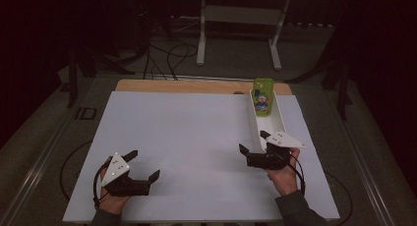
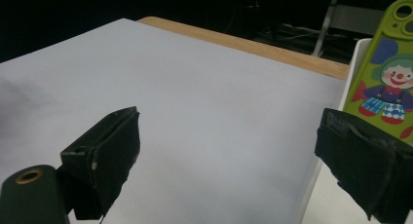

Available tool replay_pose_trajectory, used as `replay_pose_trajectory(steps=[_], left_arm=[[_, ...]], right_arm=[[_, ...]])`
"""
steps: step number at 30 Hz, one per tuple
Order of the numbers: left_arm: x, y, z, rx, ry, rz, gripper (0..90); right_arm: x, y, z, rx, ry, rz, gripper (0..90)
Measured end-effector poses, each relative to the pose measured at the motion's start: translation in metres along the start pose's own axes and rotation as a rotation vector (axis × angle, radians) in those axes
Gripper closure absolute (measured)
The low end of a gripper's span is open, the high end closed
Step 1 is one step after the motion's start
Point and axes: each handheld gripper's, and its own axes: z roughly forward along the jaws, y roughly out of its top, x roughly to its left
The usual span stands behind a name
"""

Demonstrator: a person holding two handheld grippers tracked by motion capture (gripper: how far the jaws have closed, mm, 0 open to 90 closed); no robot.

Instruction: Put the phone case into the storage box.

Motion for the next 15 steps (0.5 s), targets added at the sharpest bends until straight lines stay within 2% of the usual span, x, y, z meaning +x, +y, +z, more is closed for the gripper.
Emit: replay_pose_trajectory(steps=[15], left_arm=[[0.000, -0.001, 0.000, 0.001, 0.001, 0.000, 0.0]], right_arm=[[0.011, -0.018, -0.010, -0.008, 0.039, -0.007, 8.9]])
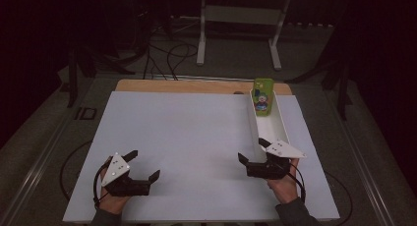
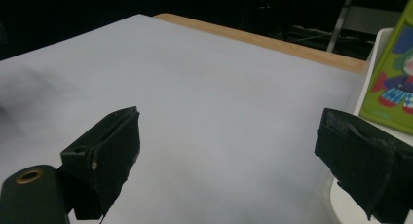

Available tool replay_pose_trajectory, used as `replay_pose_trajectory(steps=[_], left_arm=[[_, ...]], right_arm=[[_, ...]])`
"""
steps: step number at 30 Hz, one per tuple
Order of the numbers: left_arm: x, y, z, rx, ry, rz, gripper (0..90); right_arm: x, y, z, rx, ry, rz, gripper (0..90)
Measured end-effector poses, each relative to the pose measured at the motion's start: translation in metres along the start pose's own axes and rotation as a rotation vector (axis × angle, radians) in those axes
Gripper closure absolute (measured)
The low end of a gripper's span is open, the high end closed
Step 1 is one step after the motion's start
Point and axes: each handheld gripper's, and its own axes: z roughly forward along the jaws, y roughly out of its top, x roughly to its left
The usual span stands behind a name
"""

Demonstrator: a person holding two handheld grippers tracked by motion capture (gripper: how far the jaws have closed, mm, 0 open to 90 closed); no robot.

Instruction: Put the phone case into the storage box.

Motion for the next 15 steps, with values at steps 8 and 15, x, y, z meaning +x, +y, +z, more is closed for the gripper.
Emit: replay_pose_trajectory(steps=[8, 15], left_arm=[[0.000, -0.001, 0.001, 0.000, -0.001, -0.003, 0.0], [0.000, -0.001, 0.001, 0.003, -0.002, 0.000, 0.0]], right_arm=[[0.004, -0.015, -0.002, -0.004, 0.006, -0.025, 8.9], [0.008, -0.023, -0.002, -0.003, 0.024, -0.036, 8.9]])
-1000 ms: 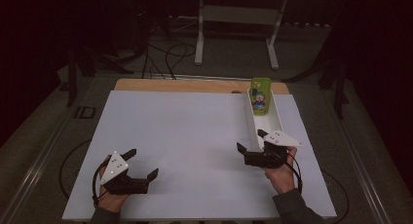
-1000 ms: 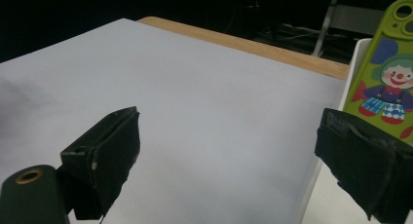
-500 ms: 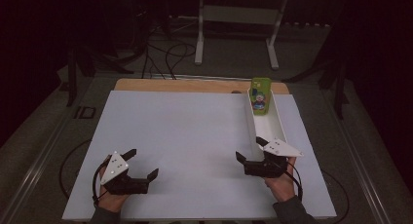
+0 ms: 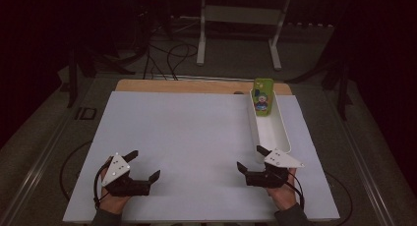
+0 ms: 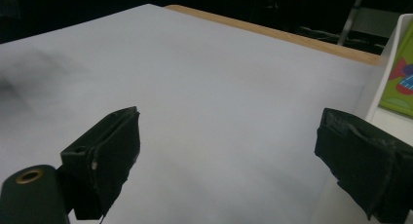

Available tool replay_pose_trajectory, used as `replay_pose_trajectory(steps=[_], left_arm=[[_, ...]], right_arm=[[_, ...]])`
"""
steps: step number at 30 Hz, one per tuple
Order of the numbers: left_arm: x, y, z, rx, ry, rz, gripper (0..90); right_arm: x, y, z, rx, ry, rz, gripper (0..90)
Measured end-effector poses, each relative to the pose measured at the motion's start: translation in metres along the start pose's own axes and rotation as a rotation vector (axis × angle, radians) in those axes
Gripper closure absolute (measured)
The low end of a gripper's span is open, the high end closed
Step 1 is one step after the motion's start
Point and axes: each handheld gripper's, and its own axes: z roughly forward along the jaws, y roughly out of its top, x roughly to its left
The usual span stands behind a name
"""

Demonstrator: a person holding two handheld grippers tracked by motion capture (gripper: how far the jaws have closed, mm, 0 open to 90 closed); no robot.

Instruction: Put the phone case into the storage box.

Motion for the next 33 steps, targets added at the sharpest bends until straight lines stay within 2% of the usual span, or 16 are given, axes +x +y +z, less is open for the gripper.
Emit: replay_pose_trajectory(steps=[8, 12, 20, 33], left_arm=[[0.000, -0.001, 0.000, -0.003, -0.004, 0.003, 0.0], [0.000, -0.002, -0.001, -0.004, 0.001, 0.013, 0.0], [-0.002, -0.004, -0.003, -0.001, 0.008, 0.028, 0.0], [-0.005, -0.006, -0.001, 0.015, 0.003, 0.033, 0.0]], right_arm=[[0.000, -0.007, -0.002, -0.002, 0.009, 0.001, 9.0], [0.002, -0.009, -0.003, -0.013, -0.004, -0.018, 9.0], [-0.002, -0.014, -0.009, -0.049, -0.013, 0.002, 9.1], [-0.006, -0.018, -0.012, -0.065, -0.028, 0.001, 9.1]])
